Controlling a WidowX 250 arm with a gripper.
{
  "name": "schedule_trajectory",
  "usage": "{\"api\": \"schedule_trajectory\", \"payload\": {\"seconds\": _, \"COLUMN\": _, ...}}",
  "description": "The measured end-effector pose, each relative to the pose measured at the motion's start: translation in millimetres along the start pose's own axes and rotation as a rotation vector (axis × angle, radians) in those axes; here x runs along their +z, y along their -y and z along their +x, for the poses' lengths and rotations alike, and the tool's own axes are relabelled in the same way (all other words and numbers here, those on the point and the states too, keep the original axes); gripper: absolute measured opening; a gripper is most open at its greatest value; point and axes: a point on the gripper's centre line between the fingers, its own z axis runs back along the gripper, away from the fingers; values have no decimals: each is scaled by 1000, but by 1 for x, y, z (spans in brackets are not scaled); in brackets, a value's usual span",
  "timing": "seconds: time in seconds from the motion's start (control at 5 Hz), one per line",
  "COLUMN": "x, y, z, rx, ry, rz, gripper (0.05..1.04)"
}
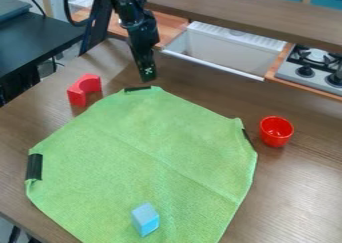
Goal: Fold the cloth from top left to bottom right
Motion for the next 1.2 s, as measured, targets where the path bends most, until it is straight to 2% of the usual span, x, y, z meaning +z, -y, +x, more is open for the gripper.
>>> {"api": "schedule_trajectory", "payload": {"seconds": 0.2, "x": -10, "y": -3, "z": -9, "rx": 10, "ry": -66, "rz": -9, "gripper": 1001}}
{"api": "schedule_trajectory", "payload": {"seconds": 0.4, "x": -12, "y": -4, "z": -14, "rx": -2, "ry": -101, "rz": 1, "gripper": 1001}}
{"api": "schedule_trajectory", "payload": {"seconds": 0.8, "x": -21, "y": 16, "z": -29, "rx": -35, "ry": -151, "rz": -89, "gripper": 990}}
{"api": "schedule_trajectory", "payload": {"seconds": 1.0, "x": -23, "y": 17, "z": -31, "rx": -21, "ry": -157, "rz": -83, "gripper": 914}}
{"api": "schedule_trajectory", "payload": {"seconds": 1.2, "x": -21, "y": 13, "z": -30, "rx": -1, "ry": -156, "rz": -68, "gripper": 628}}
